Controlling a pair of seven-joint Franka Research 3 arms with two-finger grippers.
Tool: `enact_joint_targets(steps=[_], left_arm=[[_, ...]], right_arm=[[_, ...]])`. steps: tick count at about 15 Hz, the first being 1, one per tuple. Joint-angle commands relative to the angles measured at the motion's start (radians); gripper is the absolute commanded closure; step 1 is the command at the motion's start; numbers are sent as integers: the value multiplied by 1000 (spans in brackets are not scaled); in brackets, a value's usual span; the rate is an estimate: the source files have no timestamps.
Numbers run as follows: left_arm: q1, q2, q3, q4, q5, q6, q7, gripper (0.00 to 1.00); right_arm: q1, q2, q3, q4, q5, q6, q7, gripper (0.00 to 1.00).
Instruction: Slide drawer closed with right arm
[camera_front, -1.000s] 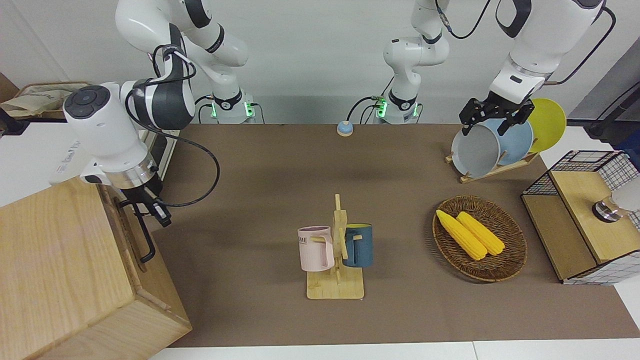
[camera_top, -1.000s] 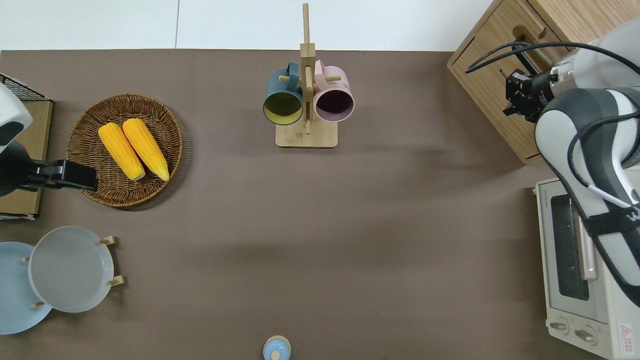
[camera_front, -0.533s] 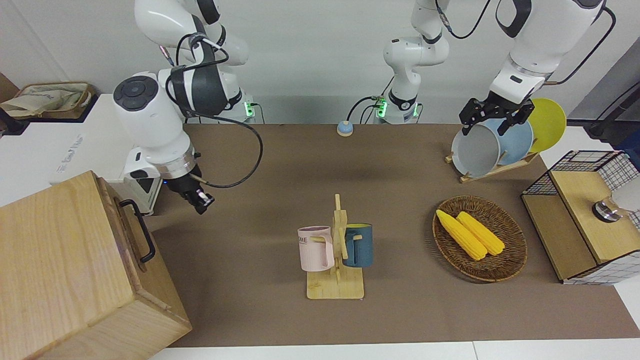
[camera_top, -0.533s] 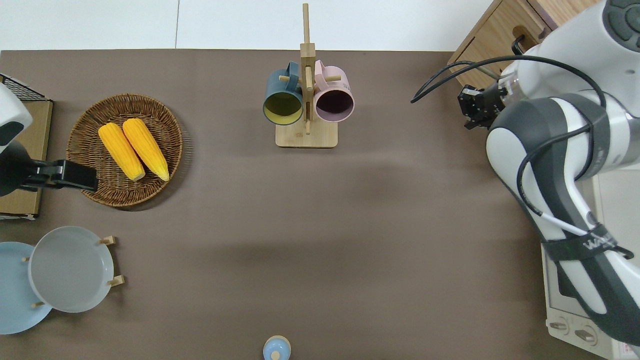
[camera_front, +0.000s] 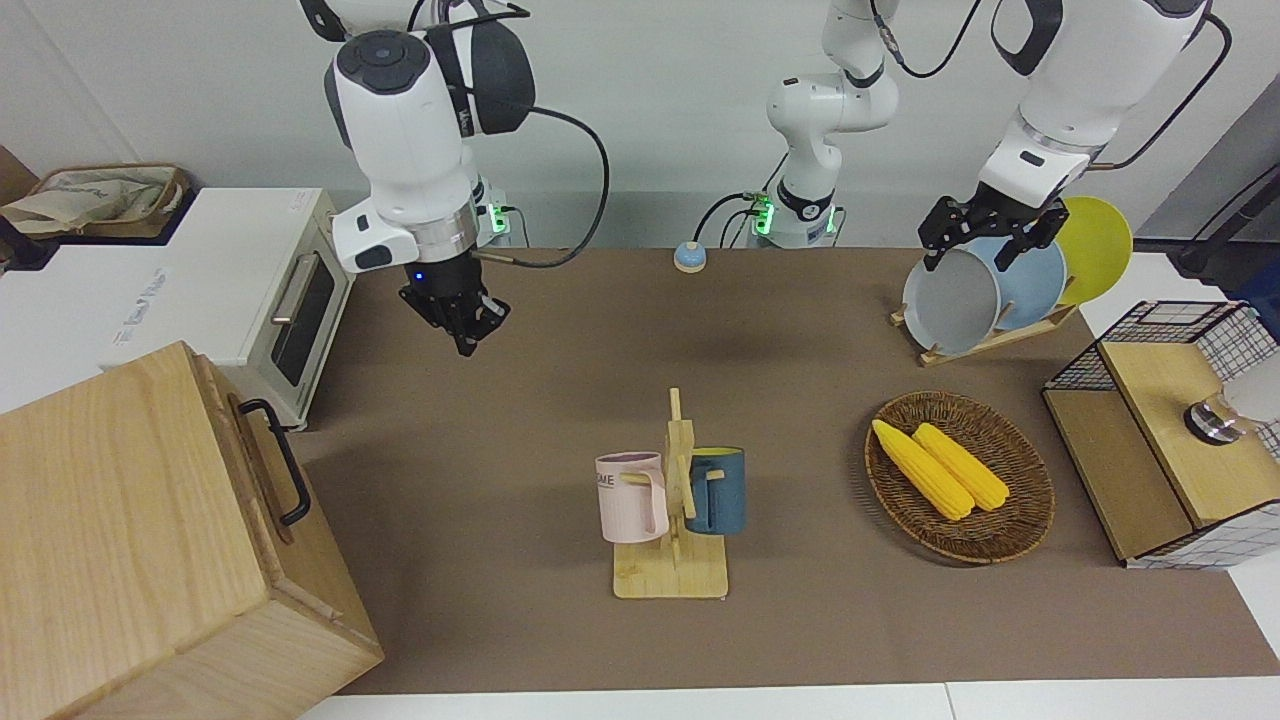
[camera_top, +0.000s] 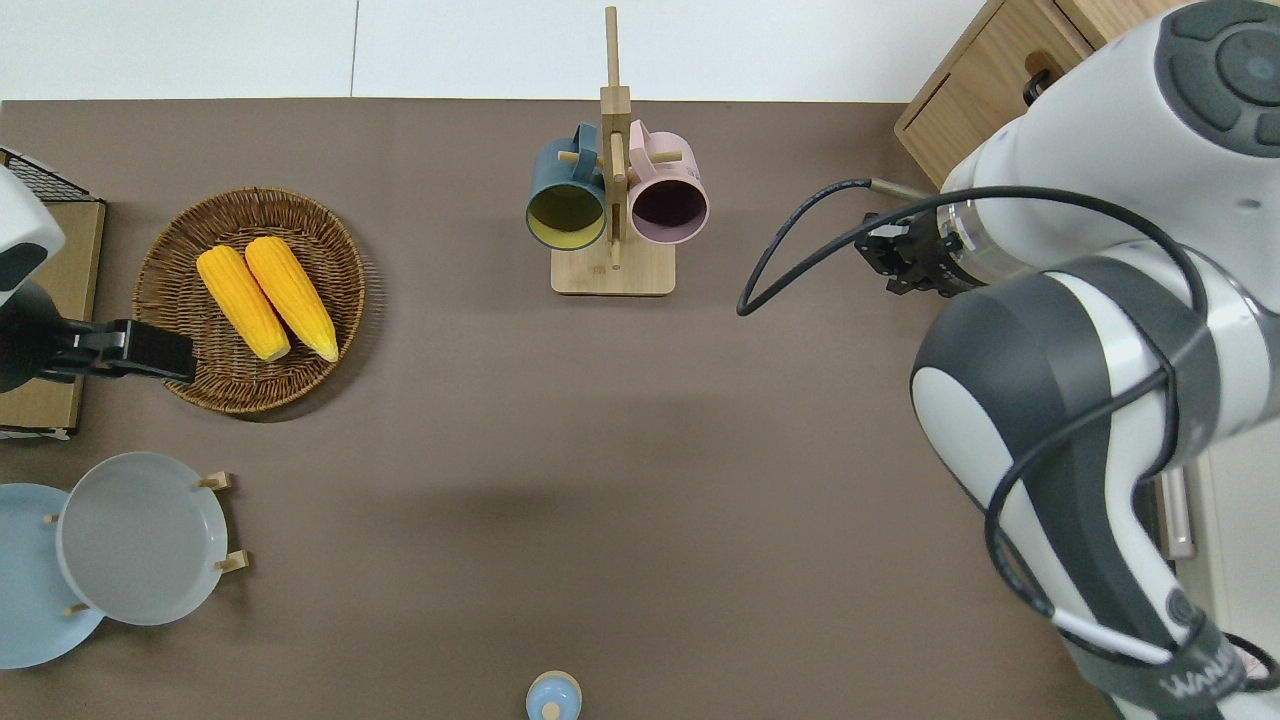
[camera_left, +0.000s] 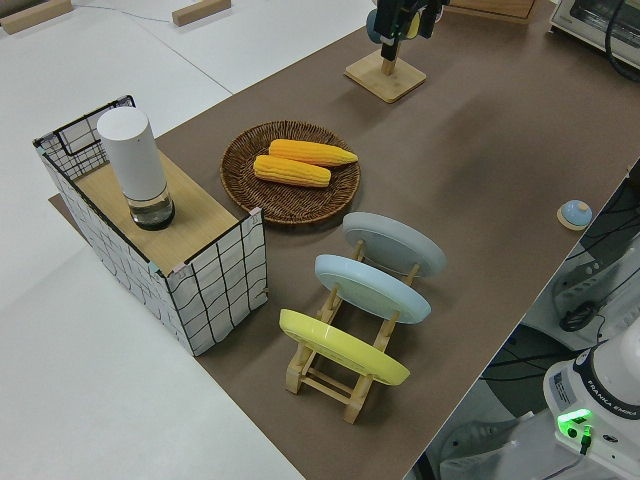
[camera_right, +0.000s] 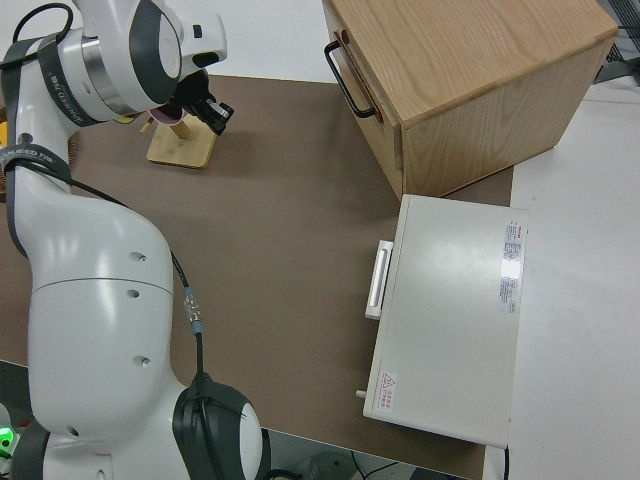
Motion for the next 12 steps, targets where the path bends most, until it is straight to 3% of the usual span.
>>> enact_joint_targets(steps=[1, 3, 7, 10, 12], left_arm=[[5, 11, -7, 26, 17, -20, 10, 7], [5, 11, -7, 26, 17, -20, 10, 7], [5, 11, -7, 24, 17, -20, 10, 7], [5, 11, -7, 26, 17, -20, 10, 7], [5, 11, -7, 24, 17, -20, 10, 7]], right_arm=[[29, -134, -45, -113, 31, -21, -153, 1000], [70, -185, -118, -140, 85, -52, -245, 1000], [164, -236, -264, -141, 151, -116, -435, 1000], [150, -248, -277, -140, 153, -136, -549, 1000], [139, -242, -278, -137, 151, -133, -577, 913]])
